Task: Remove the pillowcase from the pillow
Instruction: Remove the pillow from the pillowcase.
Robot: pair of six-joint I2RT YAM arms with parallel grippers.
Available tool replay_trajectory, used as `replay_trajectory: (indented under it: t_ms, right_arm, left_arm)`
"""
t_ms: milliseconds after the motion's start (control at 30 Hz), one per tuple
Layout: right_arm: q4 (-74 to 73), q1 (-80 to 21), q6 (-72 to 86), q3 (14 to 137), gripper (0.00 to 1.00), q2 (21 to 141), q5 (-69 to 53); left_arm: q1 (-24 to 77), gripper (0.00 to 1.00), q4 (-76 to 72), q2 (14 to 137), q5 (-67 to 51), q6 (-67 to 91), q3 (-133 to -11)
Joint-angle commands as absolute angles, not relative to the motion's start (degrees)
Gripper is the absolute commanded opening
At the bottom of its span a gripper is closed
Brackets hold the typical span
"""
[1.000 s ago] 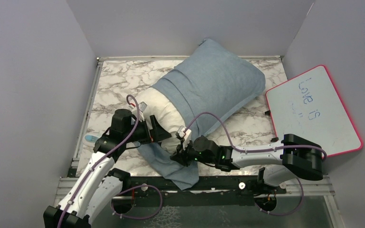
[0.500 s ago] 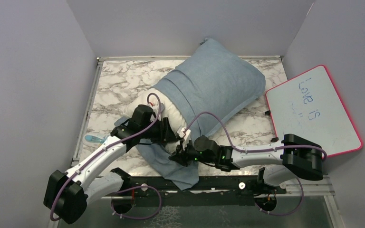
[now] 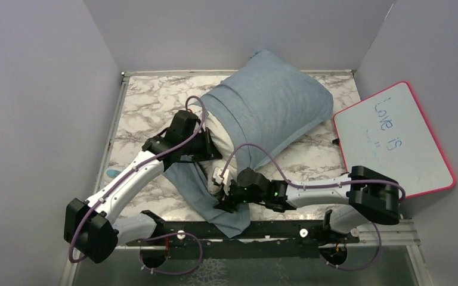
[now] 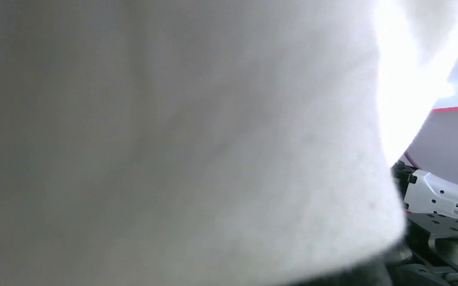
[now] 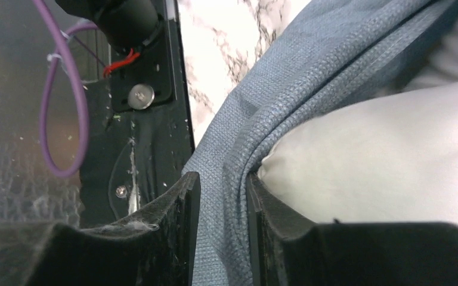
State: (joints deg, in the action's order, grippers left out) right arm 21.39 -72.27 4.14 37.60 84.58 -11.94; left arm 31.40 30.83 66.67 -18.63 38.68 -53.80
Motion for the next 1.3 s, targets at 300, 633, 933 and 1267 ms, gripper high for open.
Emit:
replay_trajectory:
  t_ms: [300,633,933,1267]
  right_arm:
    - [17.3,-74.8,20.5,38.9,0.53,80.7,17.6]
    - [9.1,-74.8,21.8,42.4,0.61,71.0,12.1]
    - [-4.2,-74.8,34.7,34.6,0.86,52.6,23.0]
    - [5.3,-74.2,38.9,31.4,0.98,58.8,23.0]
  left_arm:
    - [28.1,0.0,26.2,51.3,-14.9,40.2,-47.9]
    - [27.9,0.0,29.8,44.6,-9.3,43.6,-44.9]
    - [27.9,0.0,29.2,47.5,-10.7,43.3,-49.9]
    - [27.9,0.0,28.9,51.6,-15.1,43.8,-57.0]
